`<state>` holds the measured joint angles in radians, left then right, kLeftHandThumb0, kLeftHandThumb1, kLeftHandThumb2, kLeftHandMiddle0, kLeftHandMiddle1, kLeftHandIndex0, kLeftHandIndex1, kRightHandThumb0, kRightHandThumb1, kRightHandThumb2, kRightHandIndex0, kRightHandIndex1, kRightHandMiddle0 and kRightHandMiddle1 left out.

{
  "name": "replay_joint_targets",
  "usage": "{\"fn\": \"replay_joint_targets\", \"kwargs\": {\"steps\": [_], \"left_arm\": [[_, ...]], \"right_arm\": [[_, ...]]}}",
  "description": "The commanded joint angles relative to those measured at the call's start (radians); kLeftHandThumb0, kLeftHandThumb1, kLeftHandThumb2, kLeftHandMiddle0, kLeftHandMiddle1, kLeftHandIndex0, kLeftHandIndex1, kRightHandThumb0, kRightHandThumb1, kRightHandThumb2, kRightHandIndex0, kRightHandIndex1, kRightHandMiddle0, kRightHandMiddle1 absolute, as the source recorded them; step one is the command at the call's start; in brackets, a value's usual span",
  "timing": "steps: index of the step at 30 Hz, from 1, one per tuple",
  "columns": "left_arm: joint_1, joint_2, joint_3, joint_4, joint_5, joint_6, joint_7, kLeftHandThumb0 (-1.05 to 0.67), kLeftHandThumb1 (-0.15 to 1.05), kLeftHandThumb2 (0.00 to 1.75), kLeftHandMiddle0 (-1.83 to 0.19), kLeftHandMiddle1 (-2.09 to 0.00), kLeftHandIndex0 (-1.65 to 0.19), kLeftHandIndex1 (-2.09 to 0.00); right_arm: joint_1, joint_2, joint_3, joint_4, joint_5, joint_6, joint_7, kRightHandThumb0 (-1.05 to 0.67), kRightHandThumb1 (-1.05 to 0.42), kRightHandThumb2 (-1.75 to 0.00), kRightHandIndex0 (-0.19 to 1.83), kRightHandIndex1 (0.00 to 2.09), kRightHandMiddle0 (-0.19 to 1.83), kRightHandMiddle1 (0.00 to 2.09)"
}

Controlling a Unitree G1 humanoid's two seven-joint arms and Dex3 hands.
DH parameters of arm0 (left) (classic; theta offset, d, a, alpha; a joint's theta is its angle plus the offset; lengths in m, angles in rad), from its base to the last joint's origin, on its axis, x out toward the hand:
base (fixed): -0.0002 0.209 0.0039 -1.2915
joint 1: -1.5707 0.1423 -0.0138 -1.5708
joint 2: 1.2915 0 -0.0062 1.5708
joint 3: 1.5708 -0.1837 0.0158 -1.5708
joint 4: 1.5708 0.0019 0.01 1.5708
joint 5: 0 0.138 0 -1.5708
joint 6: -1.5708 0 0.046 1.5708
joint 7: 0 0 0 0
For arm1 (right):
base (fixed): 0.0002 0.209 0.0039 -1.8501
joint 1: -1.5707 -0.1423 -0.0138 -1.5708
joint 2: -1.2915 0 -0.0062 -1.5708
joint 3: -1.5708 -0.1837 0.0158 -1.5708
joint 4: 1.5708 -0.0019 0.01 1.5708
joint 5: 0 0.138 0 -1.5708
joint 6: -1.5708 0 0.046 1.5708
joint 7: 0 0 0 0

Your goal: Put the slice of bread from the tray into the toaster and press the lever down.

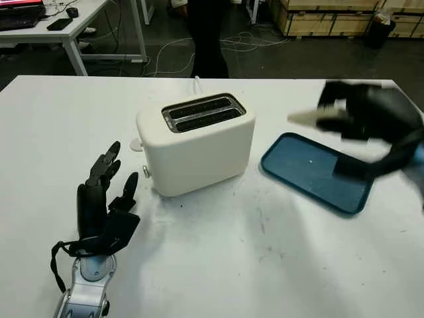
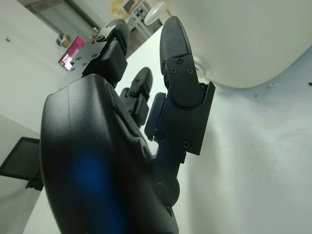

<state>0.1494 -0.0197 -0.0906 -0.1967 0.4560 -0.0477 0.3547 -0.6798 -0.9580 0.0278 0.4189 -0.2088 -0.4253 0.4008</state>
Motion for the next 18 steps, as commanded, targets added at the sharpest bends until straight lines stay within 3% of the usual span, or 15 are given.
{"fn": "replay_joint_targets", "kwargs": {"steps": [1, 5, 9, 15, 18], "left_arm": [[-0.008, 0.006, -0.001, 0.002, 0.0, -0.016, 0.0, -0.55, 0.92, 0.54, -0.51, -0.11, -0.42, 0.0], [-0.013, 0.003, 0.003, 0.002, -0.011, -0.018, -0.003, -0.56, 0.92, 0.54, -0.5, -0.11, -0.42, 0.0], [-0.015, 0.0, 0.002, -0.007, -0.006, -0.004, -0.008, -0.59, 0.92, 0.53, -0.5, -0.12, -0.42, 0.0], [-0.014, -0.005, 0.003, -0.005, -0.004, -0.008, -0.002, -0.59, 0.92, 0.52, -0.5, -0.12, -0.43, 0.0], [-0.016, -0.005, 0.003, -0.002, 0.0, -0.012, 0.003, -0.58, 0.92, 0.52, -0.51, -0.12, -0.43, -0.01]], "right_arm": [[-0.153, 0.033, 0.012, 0.067, 0.063, -0.013, 0.11, -0.36, -0.92, -0.36, 0.58, 1.75, 0.42, 1.72], [-0.416, 0.125, 0.059, 0.246, 0.066, -0.009, 0.236, -0.42, -0.92, -0.33, 0.62, 1.75, 0.44, 1.74], [-0.586, 0.223, 0.109, 0.409, 0.028, -0.002, 0.275, -0.37, -0.92, -0.26, 0.8, 1.75, 0.63, 1.75], [-0.732, 0.358, 0.157, 0.597, -0.015, 0.022, 0.301, -0.32, -0.92, -0.25, 0.95, 1.75, 0.74, 1.75], [-0.773, 0.411, 0.185, 0.669, -0.049, 0.029, 0.297, -0.44, -0.92, -0.28, 1.02, 1.75, 0.84, 1.75]]}}
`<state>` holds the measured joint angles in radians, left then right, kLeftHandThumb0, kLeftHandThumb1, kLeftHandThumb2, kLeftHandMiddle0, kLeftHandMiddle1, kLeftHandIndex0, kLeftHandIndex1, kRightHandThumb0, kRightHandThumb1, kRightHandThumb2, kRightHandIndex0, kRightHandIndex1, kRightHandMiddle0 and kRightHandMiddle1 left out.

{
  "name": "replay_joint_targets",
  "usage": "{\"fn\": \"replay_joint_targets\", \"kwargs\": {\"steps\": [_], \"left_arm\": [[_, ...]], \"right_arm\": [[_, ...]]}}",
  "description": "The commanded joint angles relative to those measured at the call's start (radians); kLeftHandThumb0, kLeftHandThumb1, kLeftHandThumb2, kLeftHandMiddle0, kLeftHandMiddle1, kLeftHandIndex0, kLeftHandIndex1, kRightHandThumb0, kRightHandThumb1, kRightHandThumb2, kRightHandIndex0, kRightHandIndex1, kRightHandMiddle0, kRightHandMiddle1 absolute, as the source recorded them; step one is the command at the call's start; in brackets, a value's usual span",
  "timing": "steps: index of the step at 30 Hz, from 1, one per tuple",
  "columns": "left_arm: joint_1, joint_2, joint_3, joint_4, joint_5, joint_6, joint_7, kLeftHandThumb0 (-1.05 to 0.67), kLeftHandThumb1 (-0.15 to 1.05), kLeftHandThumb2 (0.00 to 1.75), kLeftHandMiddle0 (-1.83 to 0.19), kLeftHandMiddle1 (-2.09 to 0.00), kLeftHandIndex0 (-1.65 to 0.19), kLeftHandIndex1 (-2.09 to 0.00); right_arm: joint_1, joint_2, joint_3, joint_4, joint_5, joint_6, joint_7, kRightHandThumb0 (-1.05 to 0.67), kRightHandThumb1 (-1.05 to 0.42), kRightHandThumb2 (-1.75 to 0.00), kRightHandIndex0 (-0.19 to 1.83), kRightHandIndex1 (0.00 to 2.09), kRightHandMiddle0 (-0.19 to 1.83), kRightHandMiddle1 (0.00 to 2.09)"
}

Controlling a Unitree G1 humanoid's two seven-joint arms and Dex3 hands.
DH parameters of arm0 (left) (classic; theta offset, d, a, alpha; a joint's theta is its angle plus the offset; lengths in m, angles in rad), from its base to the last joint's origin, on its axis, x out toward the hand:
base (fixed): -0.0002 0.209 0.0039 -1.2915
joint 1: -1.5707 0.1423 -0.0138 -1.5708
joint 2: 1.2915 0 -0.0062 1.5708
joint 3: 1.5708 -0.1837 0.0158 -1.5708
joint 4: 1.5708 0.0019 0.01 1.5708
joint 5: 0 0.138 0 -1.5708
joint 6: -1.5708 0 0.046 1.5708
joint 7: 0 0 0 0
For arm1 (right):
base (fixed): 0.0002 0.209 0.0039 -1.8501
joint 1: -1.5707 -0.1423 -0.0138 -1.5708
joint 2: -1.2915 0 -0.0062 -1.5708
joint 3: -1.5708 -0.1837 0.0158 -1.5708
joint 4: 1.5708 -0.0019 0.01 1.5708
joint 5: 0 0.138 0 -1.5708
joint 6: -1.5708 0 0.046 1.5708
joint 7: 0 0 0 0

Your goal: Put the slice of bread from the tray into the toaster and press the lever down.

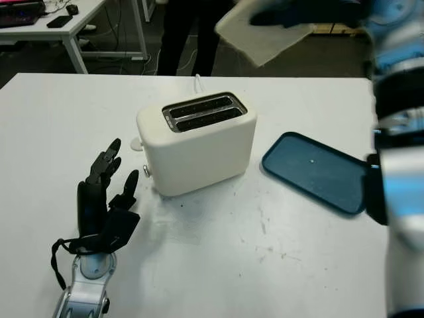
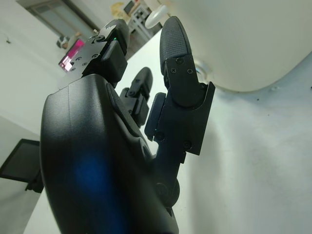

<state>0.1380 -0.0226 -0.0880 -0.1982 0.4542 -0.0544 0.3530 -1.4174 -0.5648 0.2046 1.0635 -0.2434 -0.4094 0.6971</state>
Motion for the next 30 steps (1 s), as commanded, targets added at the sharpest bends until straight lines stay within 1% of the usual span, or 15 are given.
{"fn": "replay_joint_targets", "kwargs": {"steps": [1, 5, 8, 10, 13, 21, 23, 30], "left_arm": [[-0.005, -0.002, 0.0, 0.0, -0.002, -0.009, 0.004, -0.58, 0.92, 0.52, -0.51, -0.13, -0.43, -0.01], [-0.007, -0.008, -0.004, -0.002, 0.001, -0.005, 0.007, -0.56, 0.92, 0.52, -0.51, -0.13, -0.43, -0.01], [-0.012, -0.006, -0.006, 0.002, 0.014, -0.003, 0.011, -0.54, 0.92, 0.52, -0.51, -0.14, -0.43, -0.01], [-0.014, -0.008, -0.007, 0.003, 0.013, 0.002, 0.009, -0.56, 0.92, 0.53, -0.52, -0.14, -0.44, -0.01], [-0.013, -0.007, -0.009, 0.004, 0.016, 0.002, 0.01, -0.59, 0.92, 0.53, -0.51, -0.14, -0.43, -0.01], [-0.007, -0.016, -0.014, 0.007, 0.015, -0.006, 0.021, -0.56, 0.92, 0.53, -0.5, -0.15, -0.43, 0.0], [-0.008, -0.013, -0.014, 0.011, 0.013, -0.005, 0.022, -0.58, 0.92, 0.53, -0.5, -0.15, -0.43, 0.0], [-0.006, -0.015, -0.019, 0.008, 0.012, 0.007, 0.019, -0.6, 0.92, 0.54, -0.48, -0.16, -0.43, 0.0]], "right_arm": [[-0.044, 0.033, 0.016, 0.041, -0.023, 0.018, 0.002, -0.47, -0.92, -0.29, 1.04, 1.75, 0.88, 1.75], [-0.06, 0.083, 0.032, 0.07, -0.034, 0.045, 0.038, -0.53, -0.92, -0.35, 1.07, 1.75, 0.92, 1.75], [-0.054, 0.113, 0.05, 0.083, -0.049, 0.011, 0.039, -0.55, -0.92, -0.37, 1.1, 1.75, 0.94, 1.75], [-0.05, 0.135, 0.063, 0.086, -0.063, 0.008, 0.038, -0.58, -0.92, -0.35, 1.16, 1.75, 1.01, 1.75], [-0.041, 0.157, 0.077, 0.087, -0.079, 0.003, 0.044, -0.54, -0.92, -0.32, 1.2, 1.75, 1.05, 1.75], [-0.03, 0.173, 0.103, 0.079, -0.114, 0.041, 0.073, -0.52, -0.92, -0.35, 1.19, 1.75, 1.03, 1.75], [-0.025, 0.174, 0.105, 0.083, -0.117, 0.048, 0.073, -0.51, -0.92, -0.35, 1.19, 1.75, 1.04, 1.75], [-0.002, 0.174, 0.113, 0.089, -0.124, 0.02, 0.057, -0.5, -0.92, -0.34, 1.19, 1.75, 1.01, 1.75]]}}
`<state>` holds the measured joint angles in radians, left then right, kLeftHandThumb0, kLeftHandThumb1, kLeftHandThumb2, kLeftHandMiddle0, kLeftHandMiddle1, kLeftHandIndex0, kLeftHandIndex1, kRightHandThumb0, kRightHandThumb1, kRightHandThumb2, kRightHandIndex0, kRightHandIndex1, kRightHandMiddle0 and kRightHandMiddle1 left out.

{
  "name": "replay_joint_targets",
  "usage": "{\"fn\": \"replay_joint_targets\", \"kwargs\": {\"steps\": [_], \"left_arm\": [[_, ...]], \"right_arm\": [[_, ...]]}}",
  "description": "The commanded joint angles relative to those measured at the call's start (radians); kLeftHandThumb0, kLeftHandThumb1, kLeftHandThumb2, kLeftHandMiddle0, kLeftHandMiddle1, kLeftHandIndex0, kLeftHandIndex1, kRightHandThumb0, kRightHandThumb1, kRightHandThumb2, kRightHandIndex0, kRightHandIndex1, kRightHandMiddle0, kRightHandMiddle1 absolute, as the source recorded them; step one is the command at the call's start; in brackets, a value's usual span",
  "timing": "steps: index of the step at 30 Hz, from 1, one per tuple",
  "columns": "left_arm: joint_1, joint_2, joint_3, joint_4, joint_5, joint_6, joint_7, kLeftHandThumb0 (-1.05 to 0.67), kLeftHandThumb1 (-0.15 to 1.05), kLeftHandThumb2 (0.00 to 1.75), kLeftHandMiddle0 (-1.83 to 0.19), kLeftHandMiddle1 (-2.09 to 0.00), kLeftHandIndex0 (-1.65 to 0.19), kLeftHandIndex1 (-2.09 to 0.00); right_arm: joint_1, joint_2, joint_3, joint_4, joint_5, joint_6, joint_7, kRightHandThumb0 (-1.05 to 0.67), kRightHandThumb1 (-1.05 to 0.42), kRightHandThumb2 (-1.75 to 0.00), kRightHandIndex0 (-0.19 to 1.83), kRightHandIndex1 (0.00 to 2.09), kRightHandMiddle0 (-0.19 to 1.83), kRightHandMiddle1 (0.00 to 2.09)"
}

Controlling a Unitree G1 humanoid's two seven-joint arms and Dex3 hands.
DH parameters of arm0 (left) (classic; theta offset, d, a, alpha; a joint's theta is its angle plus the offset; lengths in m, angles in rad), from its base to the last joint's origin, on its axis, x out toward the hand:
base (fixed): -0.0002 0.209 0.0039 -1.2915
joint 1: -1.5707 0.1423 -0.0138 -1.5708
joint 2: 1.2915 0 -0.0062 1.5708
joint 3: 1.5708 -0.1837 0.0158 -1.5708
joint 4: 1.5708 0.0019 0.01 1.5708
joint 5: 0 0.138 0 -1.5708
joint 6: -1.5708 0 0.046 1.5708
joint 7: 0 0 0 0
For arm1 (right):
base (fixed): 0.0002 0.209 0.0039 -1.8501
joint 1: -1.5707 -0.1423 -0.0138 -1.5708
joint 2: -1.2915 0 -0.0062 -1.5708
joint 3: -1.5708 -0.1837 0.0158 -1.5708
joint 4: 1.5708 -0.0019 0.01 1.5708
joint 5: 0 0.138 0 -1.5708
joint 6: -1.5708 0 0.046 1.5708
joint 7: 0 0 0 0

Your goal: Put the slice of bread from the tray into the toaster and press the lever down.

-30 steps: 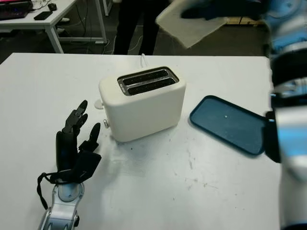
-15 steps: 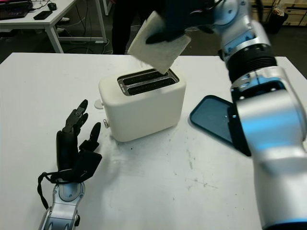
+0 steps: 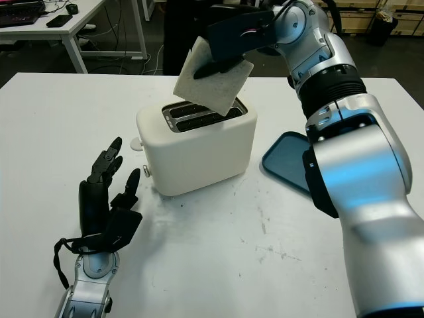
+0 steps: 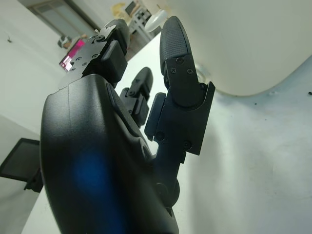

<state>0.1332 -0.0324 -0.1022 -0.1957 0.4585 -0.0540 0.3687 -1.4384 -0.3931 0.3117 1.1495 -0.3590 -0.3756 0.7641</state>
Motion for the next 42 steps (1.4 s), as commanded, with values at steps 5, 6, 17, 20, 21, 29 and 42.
{"fn": "replay_joint_targets", "kwargs": {"steps": [5, 6, 17, 20, 21, 29, 42], "left_arm": [[-0.001, -0.009, -0.007, 0.009, 0.009, 0.008, 0.009, -0.58, 0.92, 0.53, -0.48, -0.16, -0.43, -0.01], [-0.001, -0.009, -0.008, 0.009, 0.01, 0.008, 0.009, -0.58, 0.92, 0.53, -0.48, -0.17, -0.43, -0.01], [-0.006, -0.009, -0.01, 0.023, 0.011, 0.001, 0.013, -0.55, 0.92, 0.53, -0.47, -0.18, -0.43, 0.0], [-0.009, -0.008, -0.01, 0.032, 0.018, -0.006, 0.027, -0.55, 0.92, 0.52, -0.48, -0.19, -0.44, -0.01], [-0.01, -0.008, -0.01, 0.034, 0.019, -0.009, 0.03, -0.55, 0.92, 0.52, -0.49, -0.19, -0.44, -0.01], [-0.005, -0.01, -0.012, 0.026, 0.013, 0.005, 0.026, -0.55, 0.92, 0.52, -0.47, -0.2, -0.44, -0.01], [0.012, -0.008, -0.013, 0.016, 0.016, 0.007, 0.033, -0.57, 0.92, 0.53, -0.46, -0.22, -0.44, -0.01]], "right_arm": [[0.045, 0.0, 0.008, -0.001, -0.016, -0.075, -0.051, -0.48, -0.92, -0.35, 1.16, 1.75, 0.97, 1.75], [0.051, -0.001, 0.005, -0.003, -0.013, -0.092, -0.059, -0.47, -0.92, -0.35, 1.16, 1.75, 0.96, 1.75], [0.085, 0.013, -0.024, -0.008, 0.007, -0.201, -0.147, -0.44, -0.92, -0.37, 1.16, 1.75, 0.92, 1.75], [0.085, 0.014, -0.034, -0.007, 0.007, -0.226, -0.178, -0.43, -0.92, -0.36, 1.15, 1.75, 0.9, 1.75], [0.083, 0.014, -0.035, -0.007, 0.004, -0.231, -0.184, -0.43, -0.92, -0.36, 1.14, 1.75, 0.89, 1.75], [0.073, 0.015, -0.05, -0.001, 0.013, -0.227, -0.182, -0.44, -0.92, -0.37, 1.14, 1.75, 0.89, 1.75], [0.124, 0.015, -0.044, 0.039, -0.005, -0.232, -0.181, -0.44, -0.92, -0.39, 1.11, 1.75, 0.86, 1.75]]}}
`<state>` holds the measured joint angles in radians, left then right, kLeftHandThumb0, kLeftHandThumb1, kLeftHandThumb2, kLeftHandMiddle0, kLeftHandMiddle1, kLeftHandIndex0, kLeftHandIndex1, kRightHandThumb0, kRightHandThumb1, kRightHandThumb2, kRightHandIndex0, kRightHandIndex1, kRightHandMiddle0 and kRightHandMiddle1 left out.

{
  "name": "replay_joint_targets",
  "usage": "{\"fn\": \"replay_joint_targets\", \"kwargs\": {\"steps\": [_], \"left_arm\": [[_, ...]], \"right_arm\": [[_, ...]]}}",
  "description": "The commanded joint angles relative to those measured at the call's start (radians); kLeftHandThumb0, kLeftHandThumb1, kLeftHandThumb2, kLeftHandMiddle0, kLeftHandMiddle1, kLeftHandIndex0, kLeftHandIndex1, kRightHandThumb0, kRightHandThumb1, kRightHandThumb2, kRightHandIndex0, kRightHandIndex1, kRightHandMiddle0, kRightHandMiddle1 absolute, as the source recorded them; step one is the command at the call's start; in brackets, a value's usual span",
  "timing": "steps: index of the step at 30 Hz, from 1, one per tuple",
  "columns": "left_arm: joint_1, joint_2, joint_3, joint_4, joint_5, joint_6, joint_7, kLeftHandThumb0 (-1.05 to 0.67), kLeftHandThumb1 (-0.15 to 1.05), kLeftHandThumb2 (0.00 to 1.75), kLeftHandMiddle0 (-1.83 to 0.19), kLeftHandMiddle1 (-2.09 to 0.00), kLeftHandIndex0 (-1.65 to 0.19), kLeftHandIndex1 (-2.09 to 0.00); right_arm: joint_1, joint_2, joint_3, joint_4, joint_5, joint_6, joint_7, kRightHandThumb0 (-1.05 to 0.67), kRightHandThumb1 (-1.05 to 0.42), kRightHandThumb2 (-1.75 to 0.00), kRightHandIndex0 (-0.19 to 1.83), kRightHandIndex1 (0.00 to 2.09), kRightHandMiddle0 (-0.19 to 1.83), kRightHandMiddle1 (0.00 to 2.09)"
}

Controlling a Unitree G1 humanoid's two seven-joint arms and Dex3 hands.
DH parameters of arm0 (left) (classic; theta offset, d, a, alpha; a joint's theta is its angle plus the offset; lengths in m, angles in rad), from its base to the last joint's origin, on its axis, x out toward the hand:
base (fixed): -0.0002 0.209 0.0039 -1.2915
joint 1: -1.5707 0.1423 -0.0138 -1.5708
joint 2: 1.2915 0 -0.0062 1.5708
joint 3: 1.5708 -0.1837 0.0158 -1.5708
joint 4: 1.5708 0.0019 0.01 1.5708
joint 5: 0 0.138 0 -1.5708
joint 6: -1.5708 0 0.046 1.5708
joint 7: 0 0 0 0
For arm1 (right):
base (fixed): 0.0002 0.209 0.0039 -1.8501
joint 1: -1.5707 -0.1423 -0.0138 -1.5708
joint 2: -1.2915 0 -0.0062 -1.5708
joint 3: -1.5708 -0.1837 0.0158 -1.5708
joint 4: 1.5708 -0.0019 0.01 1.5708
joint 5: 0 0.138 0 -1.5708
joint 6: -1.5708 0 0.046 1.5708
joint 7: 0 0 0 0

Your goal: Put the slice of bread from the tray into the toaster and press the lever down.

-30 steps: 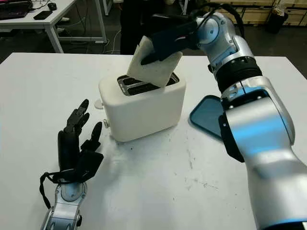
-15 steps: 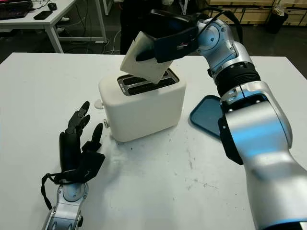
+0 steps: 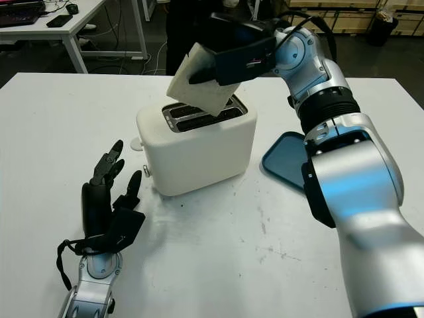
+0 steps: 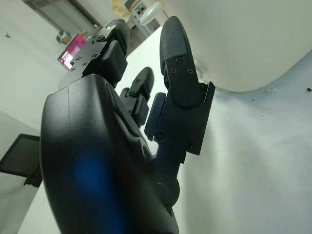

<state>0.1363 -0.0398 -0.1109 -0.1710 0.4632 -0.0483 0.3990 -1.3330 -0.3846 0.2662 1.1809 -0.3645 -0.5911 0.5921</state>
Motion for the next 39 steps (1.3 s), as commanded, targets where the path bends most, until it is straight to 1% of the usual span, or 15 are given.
{"fn": "replay_joint_targets", "kwargs": {"steps": [1, 6, 12, 18, 23, 26, 29, 32, 36, 39], "left_arm": [[0.013, 0.0, -0.004, -0.012, 0.01, 0.001, 0.0, -0.57, 0.92, 0.54, -0.45, -0.22, -0.43, 0.0], [0.021, -0.001, -0.002, -0.016, 0.01, -0.003, 0.005, -0.56, 0.92, 0.53, -0.46, -0.22, -0.44, -0.01], [0.026, -0.006, 0.001, -0.018, -0.005, -0.005, 0.001, -0.56, 0.92, 0.52, -0.45, -0.22, -0.44, 0.0], [0.023, -0.005, -0.001, -0.017, 0.01, -0.001, 0.01, -0.54, 0.92, 0.52, -0.46, -0.23, -0.45, -0.01], [0.025, -0.002, 0.001, -0.021, 0.011, 0.001, 0.007, -0.54, 0.92, 0.51, -0.47, -0.24, -0.46, -0.01], [0.025, -0.002, 0.001, -0.021, 0.006, 0.0, 0.004, -0.55, 0.92, 0.51, -0.46, -0.24, -0.45, -0.01], [0.023, -0.002, -0.002, -0.021, 0.009, 0.001, 0.004, -0.55, 0.92, 0.52, -0.46, -0.24, -0.45, -0.01], [0.021, -0.008, -0.007, -0.02, 0.015, 0.01, 0.006, -0.55, 0.92, 0.52, -0.47, -0.24, -0.45, -0.01], [0.014, -0.01, -0.014, -0.004, 0.02, -0.005, 0.019, -0.55, 0.92, 0.52, -0.47, -0.24, -0.45, -0.01], [0.015, -0.012, -0.018, -0.006, 0.02, 0.002, 0.021, -0.55, 0.92, 0.52, -0.46, -0.24, -0.45, -0.01]], "right_arm": [[0.024, 0.007, 0.005, 0.01, -0.003, -0.02, -0.012, -0.44, -0.92, -0.39, 1.11, 1.75, 0.86, 1.75], [0.054, 0.018, 0.007, 0.02, -0.002, -0.042, -0.019, -0.41, -0.92, -0.34, 1.13, 1.75, 0.88, 1.75], [0.076, 0.023, 0.015, 0.033, -0.012, -0.068, -0.037, -0.39, -0.92, -0.32, 1.15, 1.75, 0.9, 1.75], [0.073, 0.016, 0.03, 0.038, -0.02, -0.069, -0.035, -0.4, -0.92, -0.35, 1.13, 1.75, 0.88, 1.75], [0.041, -0.014, 0.054, 0.028, -0.051, -0.101, -0.039, -0.41, -0.92, -0.32, 1.11, 1.75, 0.88, 1.75], [0.007, -0.036, 0.075, 0.017, -0.08, -0.121, -0.038, -0.41, -0.92, -0.31, 1.06, 1.75, 0.83, 1.75], [-0.027, -0.051, 0.094, -0.002, -0.108, -0.125, -0.039, -0.4, -0.92, -0.28, 1.06, 1.75, 0.81, 1.75], [-0.054, -0.057, 0.115, -0.015, -0.14, -0.119, -0.054, -0.42, -0.92, -0.28, 1.06, 1.75, 0.8, 1.75], [-0.06, -0.051, 0.125, -0.018, -0.145, -0.14, -0.049, -0.43, -0.92, -0.3, 1.08, 1.75, 0.82, 1.75], [-0.057, -0.045, 0.141, -0.015, -0.153, -0.163, -0.056, -0.43, -0.92, -0.29, 1.1, 1.75, 0.85, 1.75]]}}
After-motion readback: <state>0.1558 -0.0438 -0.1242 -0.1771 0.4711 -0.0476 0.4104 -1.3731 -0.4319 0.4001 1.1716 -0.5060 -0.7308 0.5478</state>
